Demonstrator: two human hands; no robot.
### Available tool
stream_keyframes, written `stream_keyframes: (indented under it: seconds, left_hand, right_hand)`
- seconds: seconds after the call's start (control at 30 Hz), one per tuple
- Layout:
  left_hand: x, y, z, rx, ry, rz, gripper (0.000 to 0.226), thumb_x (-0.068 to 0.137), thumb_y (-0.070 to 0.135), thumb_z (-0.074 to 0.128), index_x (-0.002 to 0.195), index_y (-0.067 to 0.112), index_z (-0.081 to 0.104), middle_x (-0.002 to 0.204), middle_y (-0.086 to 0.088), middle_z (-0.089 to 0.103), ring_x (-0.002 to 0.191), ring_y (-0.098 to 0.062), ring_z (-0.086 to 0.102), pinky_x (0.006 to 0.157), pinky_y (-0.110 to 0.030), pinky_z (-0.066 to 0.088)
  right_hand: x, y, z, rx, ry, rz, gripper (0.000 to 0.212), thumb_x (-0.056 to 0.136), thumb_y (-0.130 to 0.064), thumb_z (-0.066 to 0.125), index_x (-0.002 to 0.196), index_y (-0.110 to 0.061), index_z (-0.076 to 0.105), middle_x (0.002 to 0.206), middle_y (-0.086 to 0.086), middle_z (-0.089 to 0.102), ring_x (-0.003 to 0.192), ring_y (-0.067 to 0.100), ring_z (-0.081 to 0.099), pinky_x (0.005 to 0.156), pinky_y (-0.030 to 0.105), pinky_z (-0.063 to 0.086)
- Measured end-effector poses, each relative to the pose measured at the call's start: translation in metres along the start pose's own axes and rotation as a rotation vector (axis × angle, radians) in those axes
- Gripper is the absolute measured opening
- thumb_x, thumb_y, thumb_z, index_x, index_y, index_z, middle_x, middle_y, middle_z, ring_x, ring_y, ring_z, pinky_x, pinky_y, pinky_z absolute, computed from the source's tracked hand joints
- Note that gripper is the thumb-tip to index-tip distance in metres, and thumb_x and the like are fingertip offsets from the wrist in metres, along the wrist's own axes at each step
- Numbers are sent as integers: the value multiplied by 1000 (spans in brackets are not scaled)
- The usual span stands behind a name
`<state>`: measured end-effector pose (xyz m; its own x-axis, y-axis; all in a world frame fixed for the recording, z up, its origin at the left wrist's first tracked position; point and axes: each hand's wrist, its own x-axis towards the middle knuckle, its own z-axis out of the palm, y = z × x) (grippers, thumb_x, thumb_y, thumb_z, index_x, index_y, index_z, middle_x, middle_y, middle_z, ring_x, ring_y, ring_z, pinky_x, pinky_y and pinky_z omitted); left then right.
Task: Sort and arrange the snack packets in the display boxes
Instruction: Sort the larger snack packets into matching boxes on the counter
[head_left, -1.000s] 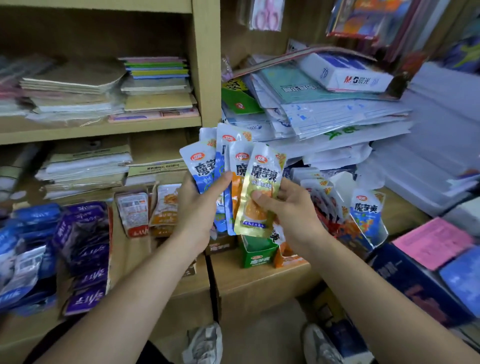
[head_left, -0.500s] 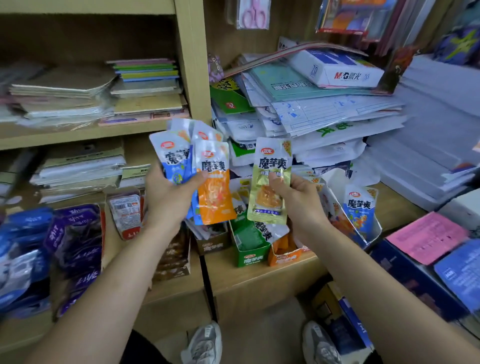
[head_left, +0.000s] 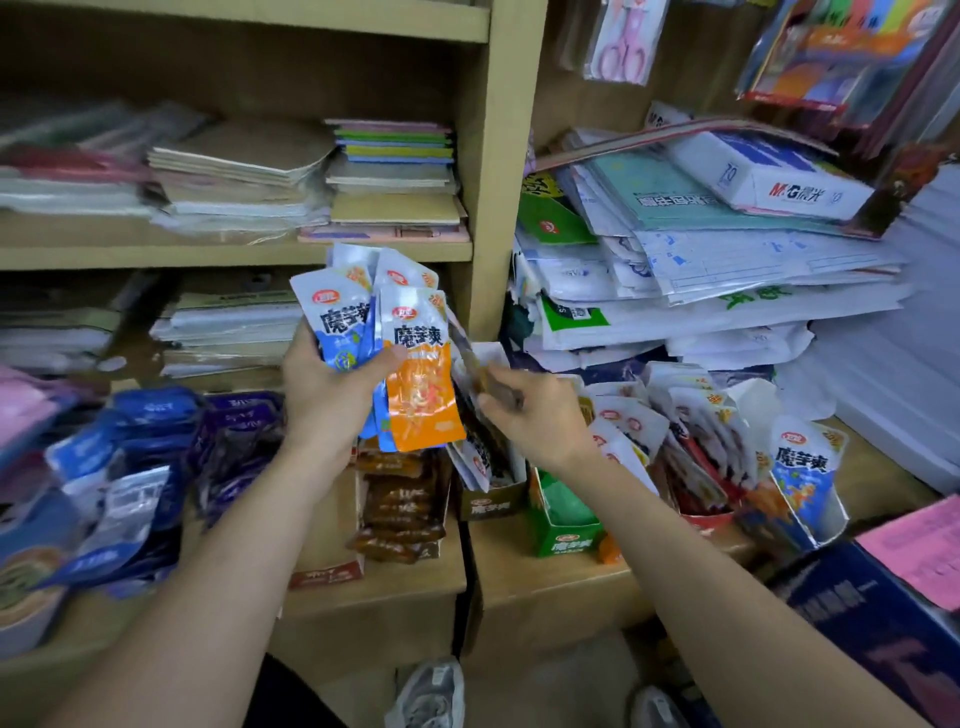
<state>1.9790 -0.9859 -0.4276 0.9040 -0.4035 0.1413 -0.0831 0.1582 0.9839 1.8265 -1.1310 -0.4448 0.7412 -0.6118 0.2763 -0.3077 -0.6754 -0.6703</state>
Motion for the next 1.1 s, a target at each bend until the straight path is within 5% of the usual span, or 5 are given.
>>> stream_keyframes:
  seconds: [0.17, 0.37, 0.73, 0.93, 1.1]
  left_hand:
    - [-7, 8, 5, -87, -20, -40, 48, 77, 3, 85, 117, 20, 64, 107, 6, 77, 97, -13, 74, 84, -40, 61]
    - [-40, 17, 43, -179, -284, -148, 40, 84, 3, 76, 121, 13, 65, 112, -3, 76, 101, -25, 74, 85, -47, 60]
    - [-78, 2, 110, -134, -387, -199, 34, 85, -1, 76, 114, 14, 66, 110, -5, 77, 100, -28, 74, 89, -60, 57]
    - [-75, 6, 122, -53, -389, -146, 46, 76, 0, 84, 115, 13, 64, 107, -1, 77, 99, -24, 75, 89, -55, 58]
    - [-61, 5, 120, -21, -238, -52, 44, 75, 5, 87, 113, 13, 65, 107, 3, 77, 96, -16, 75, 86, -46, 61]
  right_hand:
    - [-13, -3, -25, 268, -96, 145, 35, 99, -26, 64, 125, -3, 67, 123, 17, 70, 116, 23, 65, 100, 44, 51]
    - [-35, -13, -50, 1033, -158, 352, 62, 91, -44, 68, 146, -23, 47, 134, 4, 65, 118, 26, 66, 96, 48, 55]
    - [-61, 30, -90, 973, 178, 418, 24, 92, -15, 72, 114, -6, 70, 112, 26, 70, 102, 47, 68, 86, 62, 57]
    - [-59, 33, -115, 971, 147, 426, 9, 93, -12, 69, 96, -5, 74, 86, 12, 75, 66, 22, 72, 54, 29, 56]
    - [-62, 57, -140, 804, 543, 372, 47, 92, -28, 72, 75, 7, 46, 65, 15, 41, 55, 29, 38, 54, 38, 40]
